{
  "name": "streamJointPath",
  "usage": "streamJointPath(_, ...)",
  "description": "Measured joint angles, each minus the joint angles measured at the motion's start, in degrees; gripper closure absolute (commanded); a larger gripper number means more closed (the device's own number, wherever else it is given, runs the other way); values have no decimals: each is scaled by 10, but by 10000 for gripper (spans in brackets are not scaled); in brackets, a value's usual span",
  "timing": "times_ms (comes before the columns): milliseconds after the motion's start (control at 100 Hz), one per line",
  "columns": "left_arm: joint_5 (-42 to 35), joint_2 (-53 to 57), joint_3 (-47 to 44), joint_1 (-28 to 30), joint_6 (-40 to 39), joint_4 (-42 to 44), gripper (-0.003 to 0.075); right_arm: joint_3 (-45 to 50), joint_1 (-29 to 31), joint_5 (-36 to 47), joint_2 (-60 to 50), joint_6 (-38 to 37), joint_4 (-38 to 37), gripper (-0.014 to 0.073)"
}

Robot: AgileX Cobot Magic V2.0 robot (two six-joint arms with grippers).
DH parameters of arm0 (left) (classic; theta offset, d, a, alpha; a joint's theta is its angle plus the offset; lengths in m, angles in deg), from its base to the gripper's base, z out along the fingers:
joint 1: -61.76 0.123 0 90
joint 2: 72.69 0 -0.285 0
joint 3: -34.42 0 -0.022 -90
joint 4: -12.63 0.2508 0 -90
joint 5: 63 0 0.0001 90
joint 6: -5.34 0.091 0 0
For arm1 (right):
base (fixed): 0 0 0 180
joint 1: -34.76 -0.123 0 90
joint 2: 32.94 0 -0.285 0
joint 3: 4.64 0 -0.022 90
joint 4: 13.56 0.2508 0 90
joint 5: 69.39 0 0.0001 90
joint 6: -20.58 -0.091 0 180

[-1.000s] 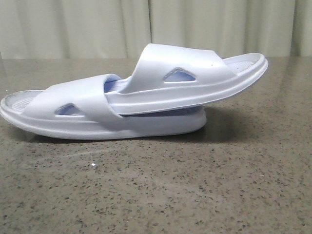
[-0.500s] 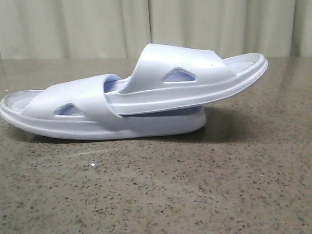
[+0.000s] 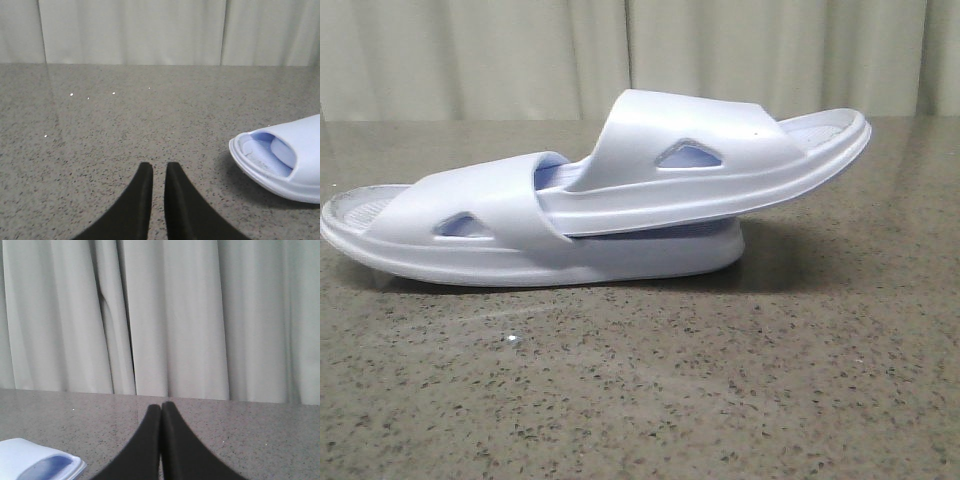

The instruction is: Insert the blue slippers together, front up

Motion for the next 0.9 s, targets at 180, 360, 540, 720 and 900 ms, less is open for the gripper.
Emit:
streamJointPath(180,6,18,-5,0,-204,200,704,0,0,1,0,0,0,701)
streamJointPath(360,-21,33,-36,0,-253,247,704,0,0,1,0,0,0,701)
streamJointPath(540,-43,33,-53,0,-263,251,704,0,0,1,0,0,0,701)
streamJointPath(720,-44,33,-53,0,-264,261,704,0,0,2,0,0,0,701)
streamJointPath(900,-44,33,-53,0,-264,259,704,0,0,2,0,0,0,701)
